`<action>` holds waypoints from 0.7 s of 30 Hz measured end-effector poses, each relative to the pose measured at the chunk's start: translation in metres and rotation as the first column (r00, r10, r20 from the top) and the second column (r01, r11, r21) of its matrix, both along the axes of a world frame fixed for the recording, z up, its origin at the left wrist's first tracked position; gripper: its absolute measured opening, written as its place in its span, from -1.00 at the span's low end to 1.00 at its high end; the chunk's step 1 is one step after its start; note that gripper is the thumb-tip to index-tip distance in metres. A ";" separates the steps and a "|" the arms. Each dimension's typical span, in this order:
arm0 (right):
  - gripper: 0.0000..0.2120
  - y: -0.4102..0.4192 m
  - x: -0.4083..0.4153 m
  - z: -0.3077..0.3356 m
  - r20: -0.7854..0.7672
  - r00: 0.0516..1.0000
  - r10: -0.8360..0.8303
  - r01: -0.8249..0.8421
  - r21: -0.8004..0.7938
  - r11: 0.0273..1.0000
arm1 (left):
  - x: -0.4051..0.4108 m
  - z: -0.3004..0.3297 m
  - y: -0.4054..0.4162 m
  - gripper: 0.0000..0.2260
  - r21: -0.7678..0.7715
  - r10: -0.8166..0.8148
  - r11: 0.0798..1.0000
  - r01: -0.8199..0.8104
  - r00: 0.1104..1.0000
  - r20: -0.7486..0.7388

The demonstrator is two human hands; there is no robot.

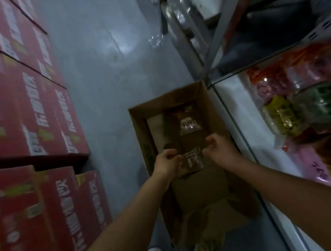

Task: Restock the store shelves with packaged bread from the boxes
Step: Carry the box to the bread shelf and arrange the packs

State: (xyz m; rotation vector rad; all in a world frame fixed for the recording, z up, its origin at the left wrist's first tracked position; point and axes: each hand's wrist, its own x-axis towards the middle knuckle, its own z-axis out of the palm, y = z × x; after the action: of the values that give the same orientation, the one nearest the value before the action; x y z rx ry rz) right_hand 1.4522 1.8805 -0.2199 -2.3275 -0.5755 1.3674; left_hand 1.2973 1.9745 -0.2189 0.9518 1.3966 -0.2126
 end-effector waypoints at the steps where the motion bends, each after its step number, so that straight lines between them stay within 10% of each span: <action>1: -0.54 0.010 0.002 -0.017 0.005 1.000 -0.003 0.003 0.001 1.000 | 0.000 -0.019 -0.001 -0.65 0.009 -0.039 0.999 0.039 0.999 0.003; 4: -0.44 0.044 0.007 -0.061 0.047 0.999 -0.014 0.013 0.023 1.000 | 0.004 -0.070 -0.005 -0.48 0.157 -0.334 0.928 0.337 0.941 -0.044; 7: -0.28 0.080 0.009 -0.099 0.194 0.980 0.044 -0.044 -0.004 0.999 | 0.011 -0.118 -0.010 -0.26 0.372 -0.697 0.539 0.756 0.648 -0.307; 13: -0.60 0.117 0.012 -0.153 0.308 0.928 0.211 -0.158 -0.188 0.969 | 0.020 -0.182 -0.028 -0.24 0.367 -0.809 0.145 0.919 0.323 -0.491; 21: -0.31 0.118 0.012 -0.180 0.260 0.955 0.141 -0.105 -0.146 0.984 | 0.027 -0.191 -0.031 -0.37 0.303 -0.739 0.078 0.950 0.259 -0.622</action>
State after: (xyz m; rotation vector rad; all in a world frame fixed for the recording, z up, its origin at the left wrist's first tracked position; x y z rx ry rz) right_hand 1.4642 1.9989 -0.4003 -2.6482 -0.7430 1.1773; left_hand 1.3244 1.9438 -0.4099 2.4682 0.9316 -0.8807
